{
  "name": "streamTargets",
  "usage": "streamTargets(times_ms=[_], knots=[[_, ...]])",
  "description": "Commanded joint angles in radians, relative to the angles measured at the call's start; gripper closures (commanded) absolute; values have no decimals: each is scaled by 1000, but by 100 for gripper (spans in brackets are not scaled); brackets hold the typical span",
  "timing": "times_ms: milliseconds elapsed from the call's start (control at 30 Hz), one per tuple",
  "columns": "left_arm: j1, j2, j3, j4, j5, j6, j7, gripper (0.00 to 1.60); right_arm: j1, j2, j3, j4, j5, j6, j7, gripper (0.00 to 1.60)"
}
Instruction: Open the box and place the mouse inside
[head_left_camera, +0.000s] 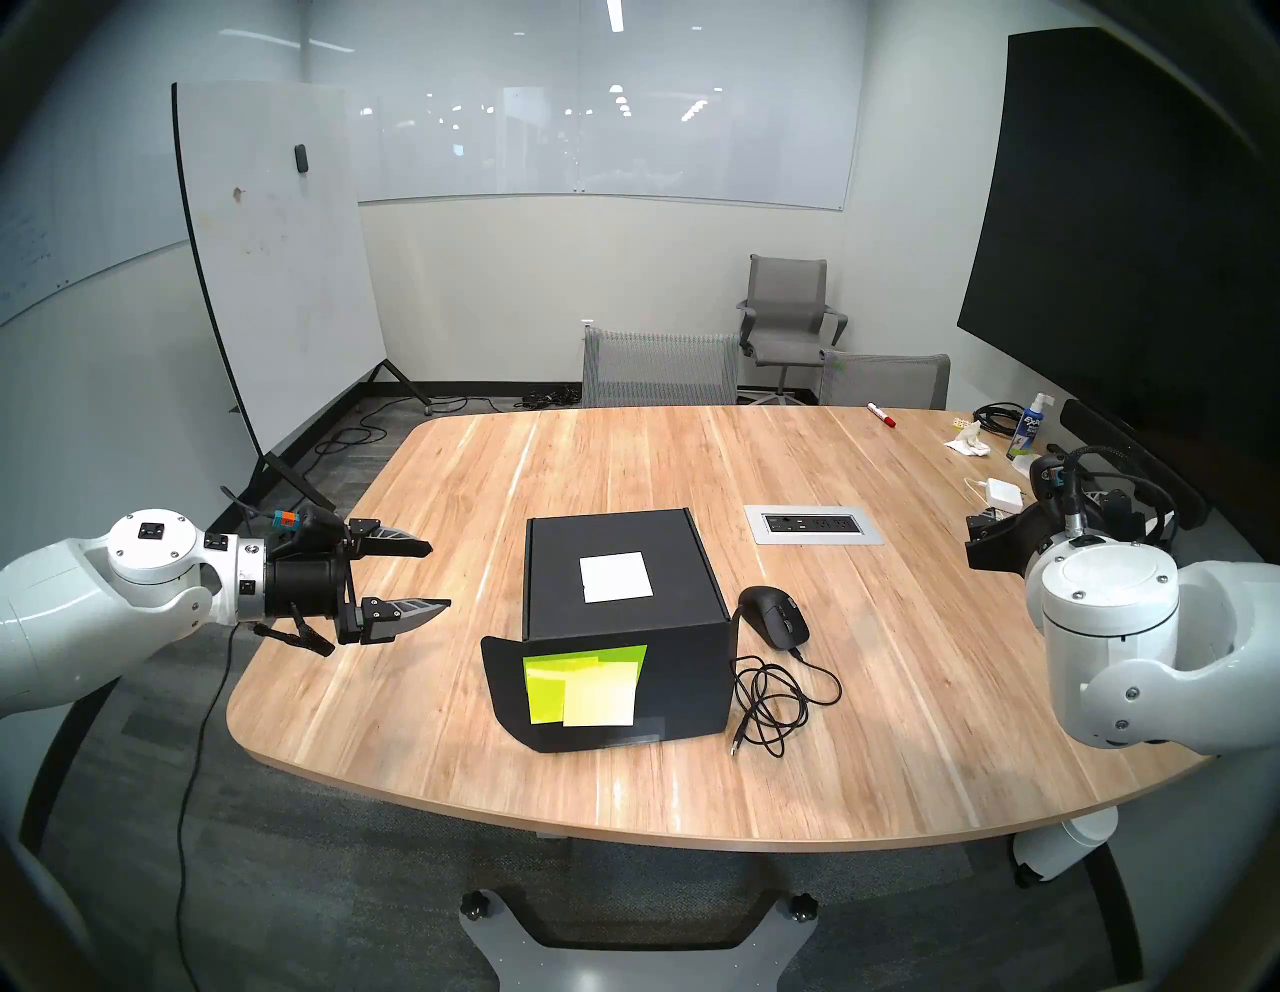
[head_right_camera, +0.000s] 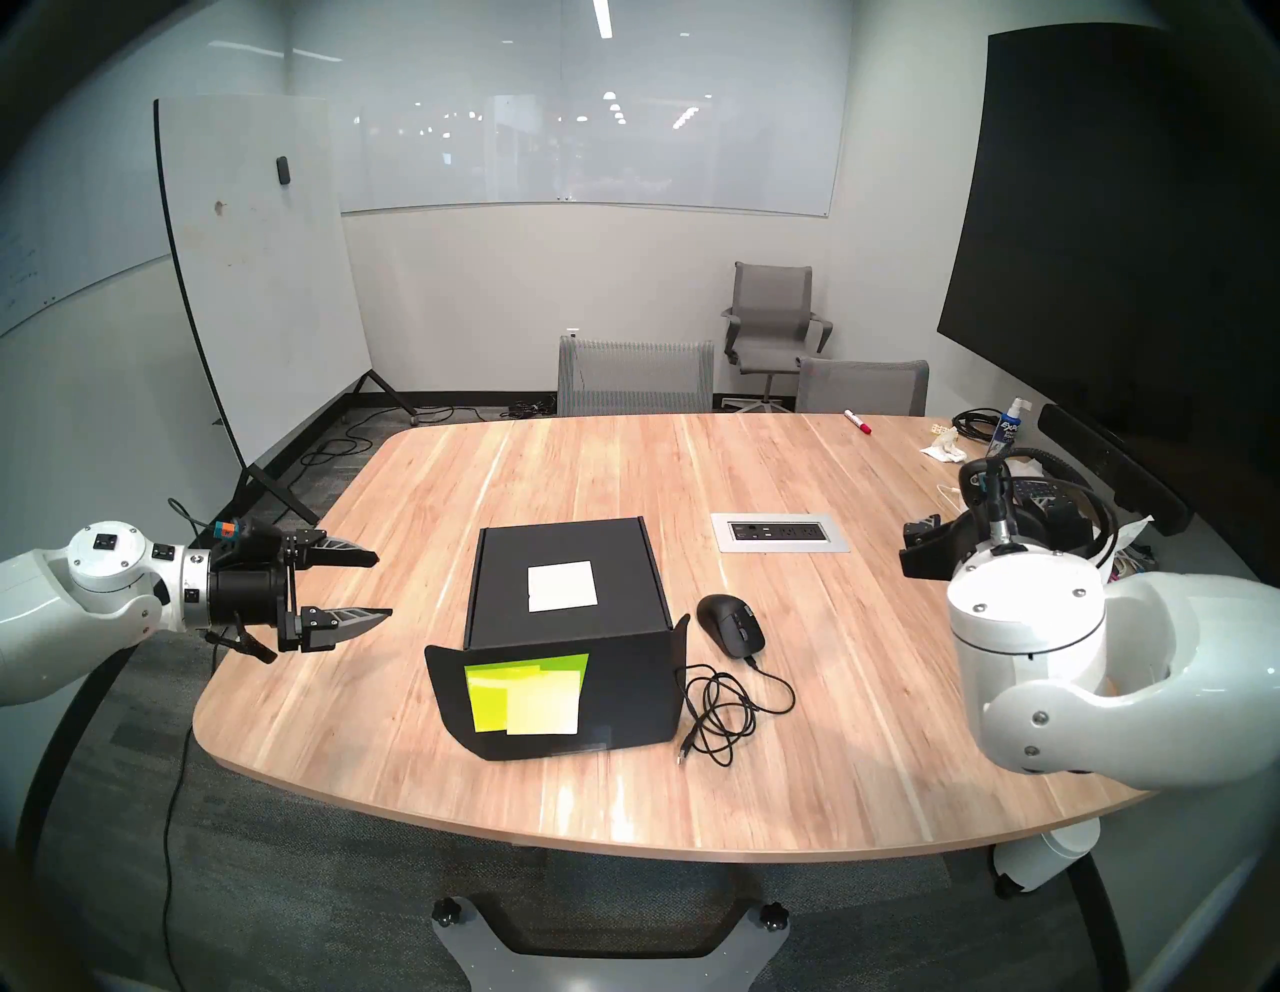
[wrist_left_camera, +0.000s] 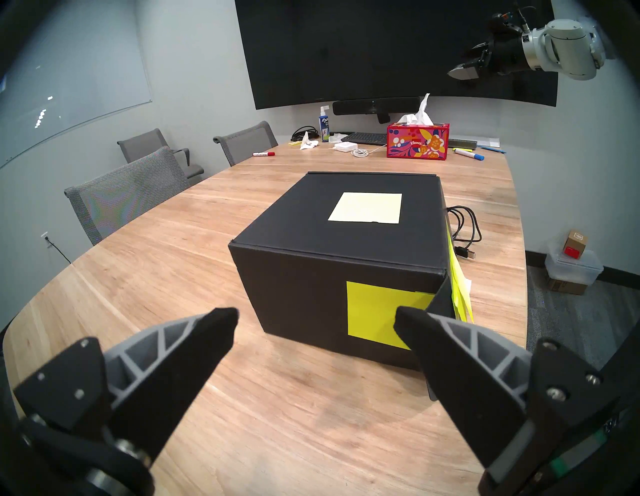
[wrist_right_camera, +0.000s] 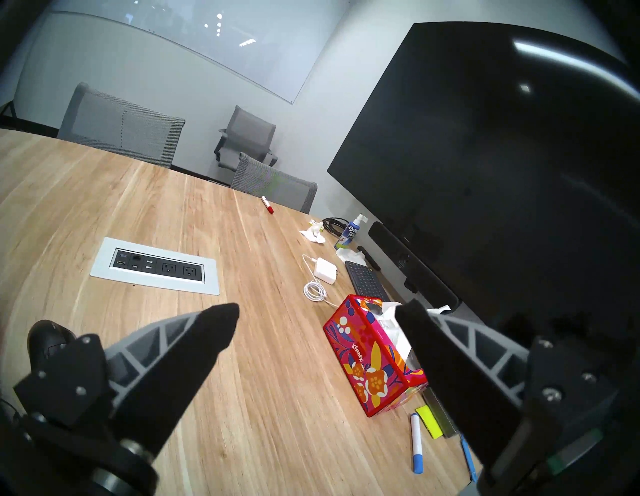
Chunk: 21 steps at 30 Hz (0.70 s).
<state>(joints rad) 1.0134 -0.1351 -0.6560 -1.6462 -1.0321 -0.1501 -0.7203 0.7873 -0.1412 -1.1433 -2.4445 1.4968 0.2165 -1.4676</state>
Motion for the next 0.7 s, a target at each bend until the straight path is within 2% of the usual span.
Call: streamTargets(times_ms=[0,667], knots=[[-13,2,-13,-2,-2,-4,1,0,7,22,-11,1,-63,-23,2,0],[-17,2,-11,-3,-2,-4,3,0,7,38,-92,1,-234,-103,2,0]])
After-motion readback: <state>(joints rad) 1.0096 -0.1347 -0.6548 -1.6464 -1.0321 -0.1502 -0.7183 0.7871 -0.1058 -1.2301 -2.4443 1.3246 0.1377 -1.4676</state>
